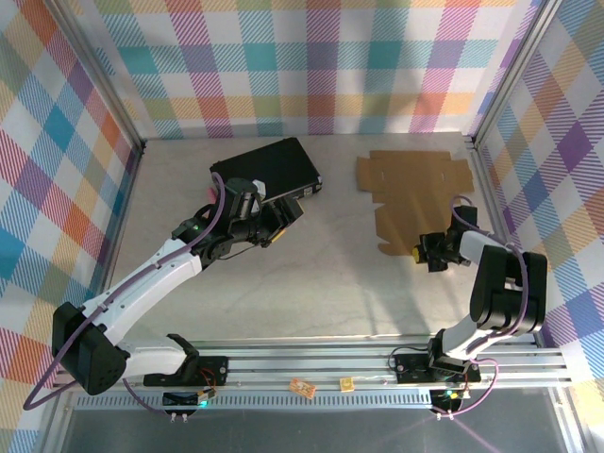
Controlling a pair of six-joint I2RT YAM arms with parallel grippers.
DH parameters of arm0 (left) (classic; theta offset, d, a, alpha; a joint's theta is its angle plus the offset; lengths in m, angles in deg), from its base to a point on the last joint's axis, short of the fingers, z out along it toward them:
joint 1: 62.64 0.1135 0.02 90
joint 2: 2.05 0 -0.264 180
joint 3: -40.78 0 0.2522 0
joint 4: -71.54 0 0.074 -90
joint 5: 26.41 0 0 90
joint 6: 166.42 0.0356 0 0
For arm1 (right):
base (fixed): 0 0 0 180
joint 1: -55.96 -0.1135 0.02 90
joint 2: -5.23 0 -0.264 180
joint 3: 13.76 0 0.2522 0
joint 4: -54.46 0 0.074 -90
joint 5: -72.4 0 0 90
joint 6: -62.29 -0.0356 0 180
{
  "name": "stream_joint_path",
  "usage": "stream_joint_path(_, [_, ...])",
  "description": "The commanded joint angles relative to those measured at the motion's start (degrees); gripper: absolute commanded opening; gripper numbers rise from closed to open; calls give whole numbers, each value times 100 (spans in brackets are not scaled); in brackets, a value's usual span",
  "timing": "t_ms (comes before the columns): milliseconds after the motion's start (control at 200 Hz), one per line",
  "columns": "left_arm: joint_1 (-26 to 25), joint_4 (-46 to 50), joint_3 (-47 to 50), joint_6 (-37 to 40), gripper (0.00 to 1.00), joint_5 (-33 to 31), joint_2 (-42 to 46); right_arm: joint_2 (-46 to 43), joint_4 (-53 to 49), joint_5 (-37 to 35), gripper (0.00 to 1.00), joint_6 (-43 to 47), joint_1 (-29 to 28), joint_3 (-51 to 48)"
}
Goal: Fold the paper box
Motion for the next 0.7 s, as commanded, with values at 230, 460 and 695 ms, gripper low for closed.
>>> stream_joint_path(230, [-56, -48, 70, -14, 73, -98, 161, -775, -200, -340, 0, -558, -364, -115])
stream_joint_path(460, [-56, 191, 26, -131, 71, -104, -185, -1579, -922, -736, 0, -574, -880, -130])
stream_joint_path(695, [-56, 181, -21, -146, 71, -46, -316, 180, -1908, -1065, 30, 1665, -856, 2218])
